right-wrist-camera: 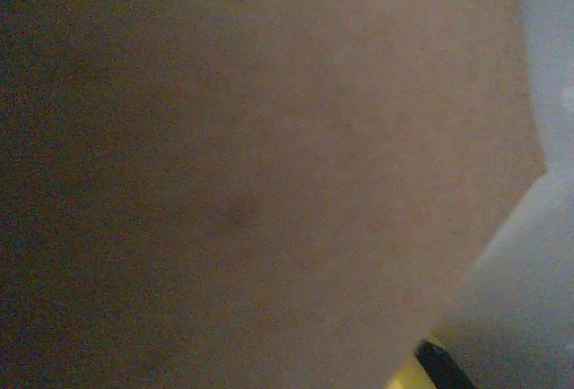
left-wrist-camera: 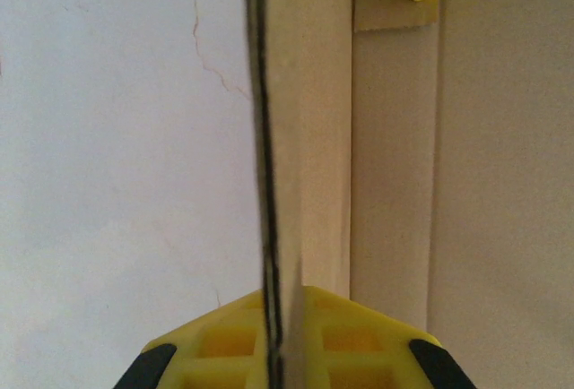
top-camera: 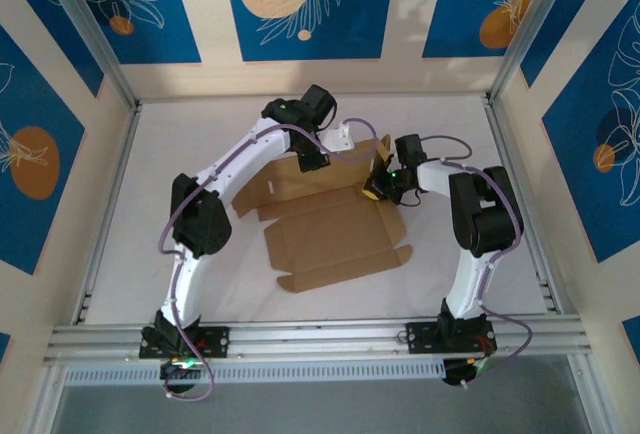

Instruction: Fold the paper box

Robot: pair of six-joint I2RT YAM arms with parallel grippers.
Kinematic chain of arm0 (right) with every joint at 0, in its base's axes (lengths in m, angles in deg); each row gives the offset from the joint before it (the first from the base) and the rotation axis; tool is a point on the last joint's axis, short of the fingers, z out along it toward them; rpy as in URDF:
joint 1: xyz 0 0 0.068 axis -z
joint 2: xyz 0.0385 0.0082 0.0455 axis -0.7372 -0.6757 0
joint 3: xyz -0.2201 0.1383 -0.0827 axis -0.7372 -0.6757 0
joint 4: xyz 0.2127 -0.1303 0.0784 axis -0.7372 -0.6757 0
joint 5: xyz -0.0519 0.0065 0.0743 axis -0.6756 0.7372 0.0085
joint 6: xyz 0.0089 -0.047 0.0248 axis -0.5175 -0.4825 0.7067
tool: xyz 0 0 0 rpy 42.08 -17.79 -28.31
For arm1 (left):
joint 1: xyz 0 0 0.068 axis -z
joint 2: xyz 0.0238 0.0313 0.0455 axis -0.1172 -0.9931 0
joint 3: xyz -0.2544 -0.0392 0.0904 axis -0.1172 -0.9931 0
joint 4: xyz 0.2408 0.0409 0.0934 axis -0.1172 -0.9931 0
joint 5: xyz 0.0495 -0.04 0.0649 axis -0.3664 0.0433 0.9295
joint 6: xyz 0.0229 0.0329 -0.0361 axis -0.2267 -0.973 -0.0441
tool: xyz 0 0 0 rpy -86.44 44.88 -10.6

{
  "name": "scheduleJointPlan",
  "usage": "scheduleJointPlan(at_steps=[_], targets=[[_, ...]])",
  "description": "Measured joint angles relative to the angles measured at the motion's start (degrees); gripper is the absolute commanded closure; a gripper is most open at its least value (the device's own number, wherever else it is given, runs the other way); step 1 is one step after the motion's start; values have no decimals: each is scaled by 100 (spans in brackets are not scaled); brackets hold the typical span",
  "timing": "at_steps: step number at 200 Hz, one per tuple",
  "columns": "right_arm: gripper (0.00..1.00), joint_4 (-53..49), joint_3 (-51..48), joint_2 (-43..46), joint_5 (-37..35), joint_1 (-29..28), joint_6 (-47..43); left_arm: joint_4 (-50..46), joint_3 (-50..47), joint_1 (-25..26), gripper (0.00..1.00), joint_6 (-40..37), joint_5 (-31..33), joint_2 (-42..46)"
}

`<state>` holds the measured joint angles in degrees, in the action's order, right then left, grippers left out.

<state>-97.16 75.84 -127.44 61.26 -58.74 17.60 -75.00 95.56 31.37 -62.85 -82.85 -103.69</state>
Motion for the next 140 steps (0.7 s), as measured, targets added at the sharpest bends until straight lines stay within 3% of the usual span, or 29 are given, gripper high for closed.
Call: scheduleJointPlan(at_steps=[45, 89, 140], targets=[[98, -702, 518, -205, -450, -144, 149, 0, -2, 17, 100, 0, 0, 0], [98, -704, 511, -203, -570, -155, 424, 4, -7, 17, 100, 0, 0, 0], [85, -66, -140, 205, -83, 81, 487, 247, -238, 28, 100, -7, 55, 105]])
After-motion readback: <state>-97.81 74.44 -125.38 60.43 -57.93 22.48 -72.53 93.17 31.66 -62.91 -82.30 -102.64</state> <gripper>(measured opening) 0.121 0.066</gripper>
